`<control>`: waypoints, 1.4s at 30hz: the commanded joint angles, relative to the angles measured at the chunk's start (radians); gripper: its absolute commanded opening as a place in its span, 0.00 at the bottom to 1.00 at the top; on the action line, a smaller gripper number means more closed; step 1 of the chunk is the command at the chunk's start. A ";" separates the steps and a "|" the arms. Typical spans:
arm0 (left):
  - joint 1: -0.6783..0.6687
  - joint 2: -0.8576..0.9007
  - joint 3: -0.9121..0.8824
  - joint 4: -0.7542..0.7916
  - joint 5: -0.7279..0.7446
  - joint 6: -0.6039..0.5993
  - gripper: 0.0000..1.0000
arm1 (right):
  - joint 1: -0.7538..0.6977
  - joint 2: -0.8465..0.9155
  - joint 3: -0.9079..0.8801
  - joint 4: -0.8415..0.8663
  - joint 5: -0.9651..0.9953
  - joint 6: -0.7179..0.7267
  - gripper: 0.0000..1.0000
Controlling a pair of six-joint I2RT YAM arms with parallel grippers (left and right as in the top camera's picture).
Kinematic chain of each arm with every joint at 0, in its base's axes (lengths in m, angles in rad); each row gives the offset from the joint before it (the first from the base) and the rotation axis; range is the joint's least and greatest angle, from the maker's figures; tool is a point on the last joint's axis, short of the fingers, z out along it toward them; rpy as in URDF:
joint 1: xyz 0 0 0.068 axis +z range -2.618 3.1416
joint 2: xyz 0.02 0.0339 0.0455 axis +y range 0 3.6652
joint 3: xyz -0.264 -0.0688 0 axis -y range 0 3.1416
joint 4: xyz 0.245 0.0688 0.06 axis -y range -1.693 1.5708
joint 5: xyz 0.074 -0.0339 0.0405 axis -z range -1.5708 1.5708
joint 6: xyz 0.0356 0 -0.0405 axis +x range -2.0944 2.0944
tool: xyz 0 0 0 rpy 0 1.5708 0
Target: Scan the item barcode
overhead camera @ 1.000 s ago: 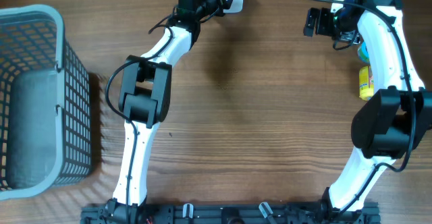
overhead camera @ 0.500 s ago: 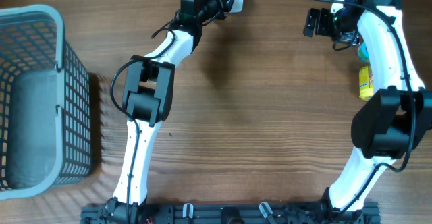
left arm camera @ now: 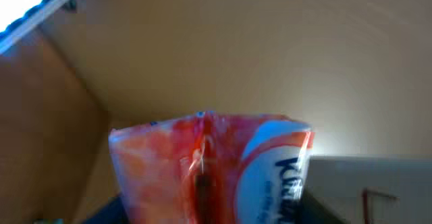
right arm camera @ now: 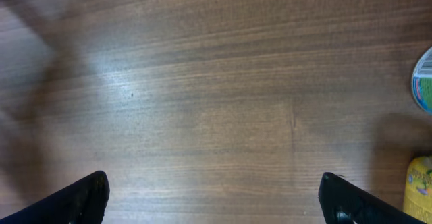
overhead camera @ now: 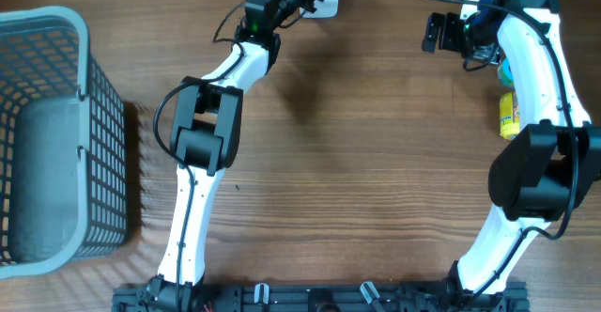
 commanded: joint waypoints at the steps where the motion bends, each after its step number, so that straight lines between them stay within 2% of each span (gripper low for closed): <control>1: -0.004 0.016 0.013 0.005 0.267 0.335 0.67 | -0.001 0.019 -0.011 -0.021 -0.020 -0.006 1.00; 2: -0.004 0.016 0.013 0.005 0.286 0.377 0.66 | -0.001 0.019 -0.011 -0.026 -0.020 -0.006 1.00; 6: 0.012 0.016 0.013 -0.048 0.298 0.506 0.38 | -0.001 0.019 -0.011 -0.048 -0.020 -0.007 1.00; 7: 0.021 0.016 0.013 -0.115 0.286 0.554 0.37 | -0.001 0.019 -0.011 -0.051 -0.020 -0.008 1.00; 9: 0.038 0.016 0.013 -0.264 0.248 0.678 0.45 | -0.001 0.019 -0.011 -0.055 -0.020 -0.007 1.00; 14: 0.053 -0.010 0.013 -0.586 0.143 0.926 0.37 | 0.000 0.019 -0.011 -0.053 -0.019 -0.008 1.00; 20: 0.019 -0.124 0.013 -0.882 0.060 1.259 0.41 | 0.000 0.019 -0.011 -0.034 -0.019 -0.012 1.00; 25: -0.055 -0.270 0.013 -1.183 -0.168 1.512 0.42 | 0.000 0.019 -0.011 -0.034 -0.019 -0.017 1.00; 29: -0.125 -0.360 0.013 -1.403 -0.345 1.624 0.42 | 0.000 0.019 -0.011 -0.040 -0.019 -0.019 1.00; 33: -0.185 -0.436 0.013 -1.561 -0.471 1.637 0.37 | 0.000 0.019 -0.011 -0.058 -0.020 -0.018 1.00; 35: -0.217 -0.473 0.013 -1.616 -0.520 1.664 0.32 | 0.000 0.019 -0.011 -0.063 -0.020 -0.019 1.00; 42: -0.355 -0.601 0.013 -1.710 -0.699 1.714 0.31 | -0.001 0.019 -0.011 -0.077 -0.020 -0.018 1.00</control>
